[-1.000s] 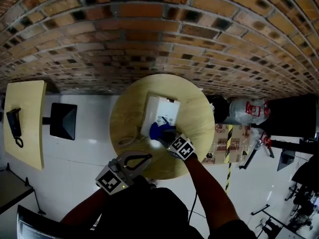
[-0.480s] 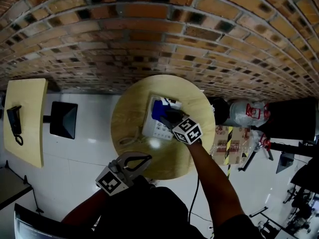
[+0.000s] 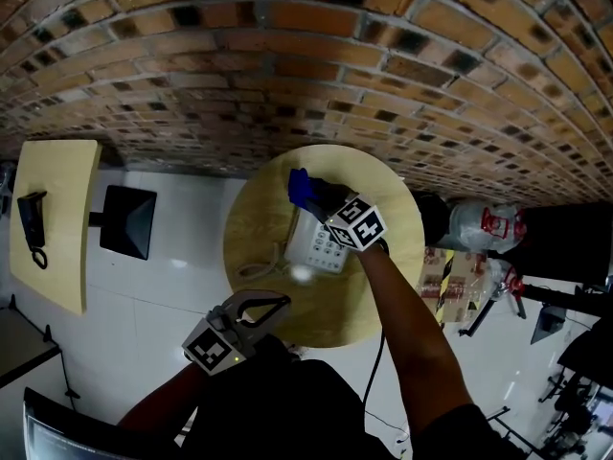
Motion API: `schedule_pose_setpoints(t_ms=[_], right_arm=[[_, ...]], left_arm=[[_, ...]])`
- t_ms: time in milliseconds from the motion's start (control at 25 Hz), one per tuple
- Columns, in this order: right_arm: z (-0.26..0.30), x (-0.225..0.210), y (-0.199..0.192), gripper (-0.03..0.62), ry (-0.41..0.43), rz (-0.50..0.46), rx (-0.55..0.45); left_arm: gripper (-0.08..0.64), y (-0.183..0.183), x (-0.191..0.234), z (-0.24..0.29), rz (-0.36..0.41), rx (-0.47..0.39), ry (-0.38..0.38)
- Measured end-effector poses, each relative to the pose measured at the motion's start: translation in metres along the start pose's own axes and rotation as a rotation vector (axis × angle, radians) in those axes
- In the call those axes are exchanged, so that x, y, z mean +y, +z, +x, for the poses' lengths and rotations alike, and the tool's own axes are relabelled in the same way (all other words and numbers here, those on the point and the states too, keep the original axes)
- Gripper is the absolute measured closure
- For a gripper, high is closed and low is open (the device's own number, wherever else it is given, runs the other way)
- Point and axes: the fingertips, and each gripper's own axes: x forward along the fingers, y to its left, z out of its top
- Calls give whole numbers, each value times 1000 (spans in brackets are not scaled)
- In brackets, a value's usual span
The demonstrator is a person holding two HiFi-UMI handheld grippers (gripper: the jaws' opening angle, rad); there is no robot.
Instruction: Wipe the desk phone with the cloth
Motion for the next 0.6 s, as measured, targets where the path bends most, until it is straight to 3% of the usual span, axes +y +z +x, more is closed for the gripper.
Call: schedule_pose_setpoints(t_ms=[80,360,600], right_arm=[[-1,24,-8,518,24,-11,1],[7,117,-60,518,114,-47,33],[17,155,-94,518,159,-27,79]], left_arm=[[565,-1,1,0,30,0,-11],[565,-4,0,2,20,5,-27],[565,-8,-5,8,22,33,-45]])
